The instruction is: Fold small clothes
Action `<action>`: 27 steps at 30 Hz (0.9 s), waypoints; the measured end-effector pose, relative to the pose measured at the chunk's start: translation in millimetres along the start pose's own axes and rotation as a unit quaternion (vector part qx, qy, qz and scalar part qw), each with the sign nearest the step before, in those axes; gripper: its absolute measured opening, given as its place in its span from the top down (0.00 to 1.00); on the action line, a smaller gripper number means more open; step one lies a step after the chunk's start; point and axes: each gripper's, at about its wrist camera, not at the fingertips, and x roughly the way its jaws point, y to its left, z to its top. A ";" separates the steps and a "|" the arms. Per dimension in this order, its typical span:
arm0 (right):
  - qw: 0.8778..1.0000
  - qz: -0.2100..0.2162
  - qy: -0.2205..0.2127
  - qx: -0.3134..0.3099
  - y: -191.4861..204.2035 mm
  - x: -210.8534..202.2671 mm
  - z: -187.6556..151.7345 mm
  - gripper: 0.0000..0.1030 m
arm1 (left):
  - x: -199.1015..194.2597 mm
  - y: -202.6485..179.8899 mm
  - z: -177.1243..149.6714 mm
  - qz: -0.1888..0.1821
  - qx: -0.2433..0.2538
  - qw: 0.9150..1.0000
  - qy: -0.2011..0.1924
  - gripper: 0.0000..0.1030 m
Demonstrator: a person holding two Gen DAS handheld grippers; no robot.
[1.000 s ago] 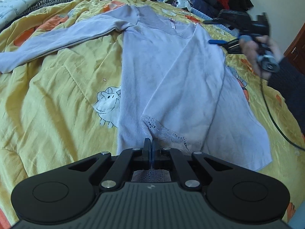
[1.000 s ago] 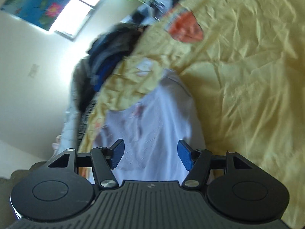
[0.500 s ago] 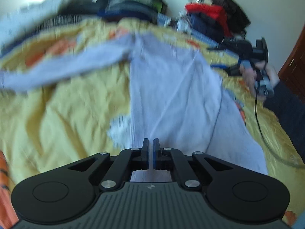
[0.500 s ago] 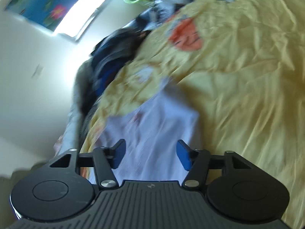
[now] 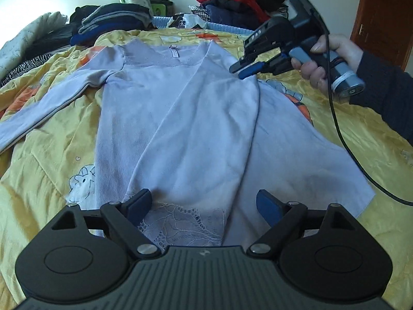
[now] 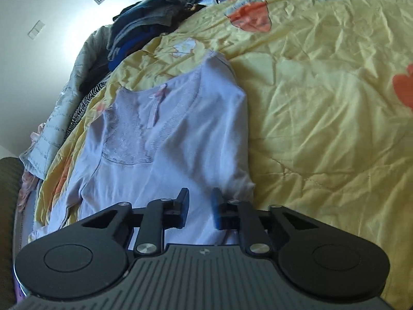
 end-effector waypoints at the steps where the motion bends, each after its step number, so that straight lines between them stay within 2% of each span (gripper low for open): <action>1: 1.000 0.008 -0.006 -0.022 11.0 -3.6 -3.0 0.53 | -1.2 1.4 -0.2 -0.002 -0.010 1.000 0.000 0.14; 2: 0.999 0.019 -0.007 -0.041 20.8 -5.9 -7.6 0.43 | -2.1 2.7 -1.1 -0.005 -0.017 1.000 0.000 0.14; 4: 0.998 0.030 0.009 -0.061 32.8 -2.5 -13.1 0.45 | -2.2 2.6 -5.1 -0.003 -0.018 1.000 -0.003 0.14; 5: 0.997 0.017 0.022 -0.068 33.8 3.7 -15.1 0.46 | -2.4 0.6 -7.3 0.001 -0.012 1.000 -0.007 0.14; 6: 0.997 -0.001 0.031 -0.071 30.0 11.5 -17.1 0.52 | -1.9 -1.0 -9.6 0.004 -0.004 1.000 -0.012 0.14; 7: 0.997 0.010 0.012 -0.074 24.0 11.6 -19.2 0.53 | -0.5 -2.0 -11.2 0.007 0.004 1.000 -0.019 0.14; 9: 0.999 0.028 0.012 -0.040 13.7 9.2 -17.6 0.53 | -2.7 -1.3 -13.4 0.005 0.004 1.000 -0.028 0.14; 12: 0.999 0.028 0.005 -0.025 22.0 -5.8 -25.1 0.45 | -20.9 18.4 -12.1 -0.012 -0.056 0.997 -0.058 0.13; 14: 0.997 0.069 0.000 -0.032 32.7 -21.5 -37.9 0.40 | -41.2 45.0 -10.4 -0.007 -0.116 0.988 -0.099 0.13; 15: 0.995 0.093 0.000 -0.033 37.0 -28.7 -45.4 0.39 | -52.2 64.2 -8.3 0.005 -0.154 0.980 -0.124 0.13; 16: 0.993 0.116 0.003 -0.037 42.9 -35.7 -54.0 0.36 | -61.7 87.0 -6.8 0.019 -0.200 0.968 -0.149 0.12; 17: 0.991 0.130 0.006 -0.041 47.5 -40.3 -62.2 0.34 | -68.6 112.7 -7.3 0.033 -0.255 0.951 -0.172 0.11; 18: 0.989 0.144 0.009 -0.047 53.4 -44.8 -71.1 0.34 | -73.8 141.5 -10.1 0.043 -0.322 0.926 -0.194 0.10; 19: 0.987 0.152 0.013 -0.050 57.9 -47.5 -78.7 0.33 | -76.9 172.0 -15.2 0.052 -0.396 0.892 -0.211 0.09; 20: 0.986 0.158 0.018 -0.054 62.8 -49.4 -85.1 0.33 | -76.8 207.6 -22.9 0.060 -0.484 0.844 -0.221 0.09; 21: 0.984 0.165 0.022 -0.057 66.9 -50.6 -91.1 0.33 | -74.2 234.2 -32.0 0.064 -0.547 0.804 -0.222 0.09; 23: 0.982 0.176 0.031 -0.061 73.7 -51.8 -99.0 0.33 | -66.4 271.7 -45.2 0.070 -0.619 0.751 -0.216 0.09; 24: 0.981 0.178 0.034 -0.063 77.2 -52.5 -101.8 0.33 | -62.1 283.9 -49.3 0.070 -0.637 0.737 -0.214 0.10; 25: 0.981 0.179 0.037 -0.066 80.2 -53.2 -104.2 0.33 | -57.6 293.4 -50.8 0.077 -0.648 0.728 -0.210 0.10; 27: 0.980 0.184 0.040 -0.069 83.5 -55.7 -107.7 0.32 | -51.7 305.6 -49.6 0.096 -0.656 0.721 -0.202 0.10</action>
